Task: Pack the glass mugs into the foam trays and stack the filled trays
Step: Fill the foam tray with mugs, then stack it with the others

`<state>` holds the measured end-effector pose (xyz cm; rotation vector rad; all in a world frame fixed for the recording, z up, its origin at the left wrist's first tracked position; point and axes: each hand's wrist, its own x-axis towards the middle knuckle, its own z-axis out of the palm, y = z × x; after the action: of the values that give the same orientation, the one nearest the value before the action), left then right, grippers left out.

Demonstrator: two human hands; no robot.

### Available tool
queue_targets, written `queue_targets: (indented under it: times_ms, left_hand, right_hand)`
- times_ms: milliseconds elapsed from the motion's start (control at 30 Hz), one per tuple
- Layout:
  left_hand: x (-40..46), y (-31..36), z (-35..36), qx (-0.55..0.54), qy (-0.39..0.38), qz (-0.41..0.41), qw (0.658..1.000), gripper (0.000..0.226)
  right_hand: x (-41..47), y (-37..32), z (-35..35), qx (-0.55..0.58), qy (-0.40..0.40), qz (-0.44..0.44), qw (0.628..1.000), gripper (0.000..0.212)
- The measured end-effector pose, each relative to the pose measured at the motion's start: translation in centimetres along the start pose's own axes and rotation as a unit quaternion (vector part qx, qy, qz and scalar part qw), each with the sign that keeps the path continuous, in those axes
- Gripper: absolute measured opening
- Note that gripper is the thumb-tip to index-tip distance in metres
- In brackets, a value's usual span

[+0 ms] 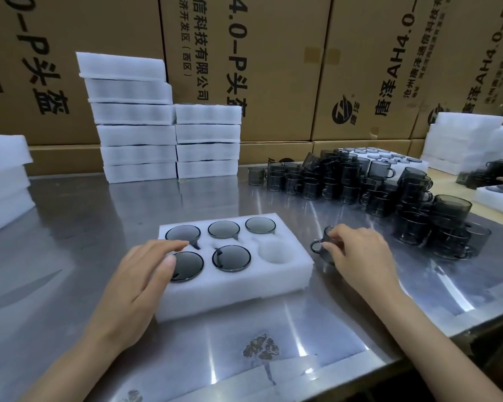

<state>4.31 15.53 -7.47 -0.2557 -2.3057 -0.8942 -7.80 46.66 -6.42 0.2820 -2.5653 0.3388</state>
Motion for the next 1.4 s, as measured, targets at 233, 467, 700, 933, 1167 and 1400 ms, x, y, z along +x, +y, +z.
queue_targets:
  times_ms: [233, 467, 700, 933, 1167, 1400]
  left_hand:
    - [0.1, -0.2, 0.1, -0.002, -0.002, -0.003, 1.000, 0.041]
    - [0.1, -0.2, 0.2, -0.002, -0.002, -0.003, 1.000, 0.040]
    - [0.0, -0.3, 0.1, 0.002, -0.003, -0.007, 1.000, 0.040]
    - [0.1, -0.3, 0.0, -0.002, -0.004, -0.007, 1.000, 0.039]
    - [0.0, -0.2, 0.0, -0.003, -0.003, -0.005, 1.000, 0.039]
    - [0.0, -0.2, 0.1, 0.001, -0.007, -0.007, 1.000, 0.039]
  right_hand:
    - [-0.5, -1.8, -2.0, 0.160, 0.164, -0.043, 0.972, 0.020]
    - [-0.3, -6.9, -3.2, 0.346, 0.169, -0.069, 0.920, 0.031]
    - [-0.2, -10.6, -1.0, 0.241, 0.152, -0.094, 0.954, 0.032]
    - [0.0, -10.9, -0.9, 0.188, 0.158, -0.095, 0.965, 0.033]
    - [-0.3, -11.5, -0.5, 0.140, 0.118, -0.090, 0.979, 0.033]
    - [-0.4, -11.2, -0.9, 0.131, 0.072, -0.080, 0.986, 0.038]
